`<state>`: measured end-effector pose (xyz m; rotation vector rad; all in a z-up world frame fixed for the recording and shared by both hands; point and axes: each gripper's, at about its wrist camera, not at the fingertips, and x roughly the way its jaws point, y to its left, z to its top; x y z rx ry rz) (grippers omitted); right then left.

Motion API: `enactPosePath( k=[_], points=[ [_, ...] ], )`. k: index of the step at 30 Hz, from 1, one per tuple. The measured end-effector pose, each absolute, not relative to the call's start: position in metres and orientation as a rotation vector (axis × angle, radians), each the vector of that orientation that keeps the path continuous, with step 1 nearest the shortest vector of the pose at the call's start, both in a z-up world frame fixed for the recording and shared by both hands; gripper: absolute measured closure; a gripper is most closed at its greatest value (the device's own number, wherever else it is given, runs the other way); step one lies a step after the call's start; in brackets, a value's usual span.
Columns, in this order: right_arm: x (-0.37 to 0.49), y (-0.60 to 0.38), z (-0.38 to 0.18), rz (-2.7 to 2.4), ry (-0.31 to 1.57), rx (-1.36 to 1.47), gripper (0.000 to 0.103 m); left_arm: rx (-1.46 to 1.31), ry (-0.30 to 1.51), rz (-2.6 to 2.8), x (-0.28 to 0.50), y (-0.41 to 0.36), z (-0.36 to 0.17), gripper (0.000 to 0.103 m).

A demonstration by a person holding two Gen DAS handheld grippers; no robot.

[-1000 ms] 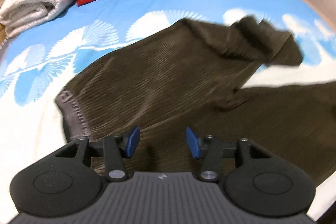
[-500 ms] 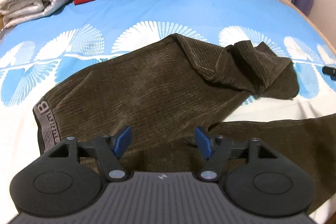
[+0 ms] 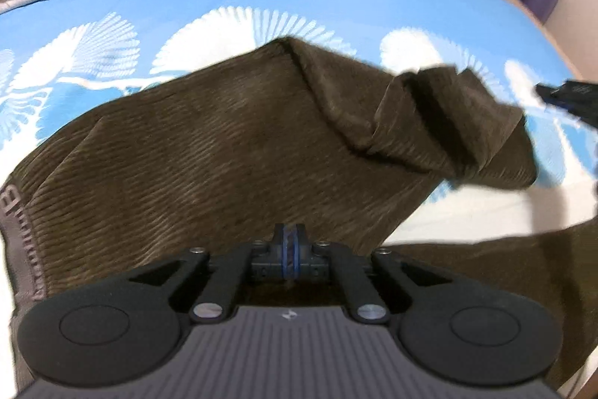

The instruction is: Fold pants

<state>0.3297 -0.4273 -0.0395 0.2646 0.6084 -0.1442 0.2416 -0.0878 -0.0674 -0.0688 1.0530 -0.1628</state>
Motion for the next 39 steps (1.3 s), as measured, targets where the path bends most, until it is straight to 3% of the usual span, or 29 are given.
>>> enactPosePath(
  k=[1, 3, 10, 12, 14, 16, 18, 21, 26, 28, 30, 33, 36, 39],
  points=[
    [0.337, -0.431, -0.042, -0.15, 0.614, 0.276, 0.085, -0.077, 1.046, -0.185, 0.244, -0.09, -0.066, 0.098],
    [0.355, -0.441, -0.054, -0.145, 0.649, 0.315, 0.059, -0.096, 1.039, -0.218, 0.246, -0.094, -0.066, 0.092],
    [0.403, -0.457, -0.095, -0.129, 0.771, 0.258, 0.053, -0.071, 1.09, -0.292, 0.249, -0.12, -0.081, 0.087],
    [0.409, -0.454, -0.106, -0.1, 0.812, 0.232, 0.05, -0.048, 1.099, -0.329, 0.249, -0.128, -0.083, 0.059],
    [0.407, -0.445, -0.111, -0.085, 0.815, 0.164, 0.049, -0.002, 1.092, -0.335, 0.25, -0.137, -0.085, 0.051],
    [0.406, -0.439, -0.11, -0.073, 0.808, 0.122, 0.055, 0.031, 1.082, -0.323, 0.254, -0.143, -0.088, 0.051],
    [0.404, -0.436, -0.108, -0.061, 0.799, 0.097, 0.073, 0.029, 1.09, -0.312, 0.259, -0.144, -0.094, 0.051],
    [0.399, -0.432, -0.099, -0.052, 0.78, 0.063, 0.087, 0.026, 1.114, -0.309, 0.265, -0.146, -0.104, 0.051],
    [0.382, -0.428, -0.065, 0.015, 0.706, 0.124, 0.09, 0.134, 1.115, -0.323, 0.267, -0.158, -0.118, 0.051],
    [0.374, -0.431, -0.049, 0.052, 0.666, 0.199, 0.091, 0.143, 1.101, -0.316, 0.268, -0.157, -0.12, 0.056],
    [0.366, -0.437, -0.032, 0.077, 0.62, 0.294, 0.092, 0.136, 1.103, -0.314, 0.268, -0.154, -0.118, 0.075],
    [0.353, -0.454, -0.015, 0.066, 0.543, 0.428, 0.092, 0.175, 1.085, -0.322, 0.267, -0.153, -0.112, 0.091],
    [0.331, -0.485, -0.003, -0.047, 0.42, 0.585, 0.093, 0.181, 1.059, -0.291, 0.266, -0.146, -0.107, 0.092],
    [0.283, -0.527, -0.006, -0.497, 0.229, 0.765, 0.097, 0.174, 1.055, -0.27, 0.268, -0.137, -0.103, 0.093]
  ],
)
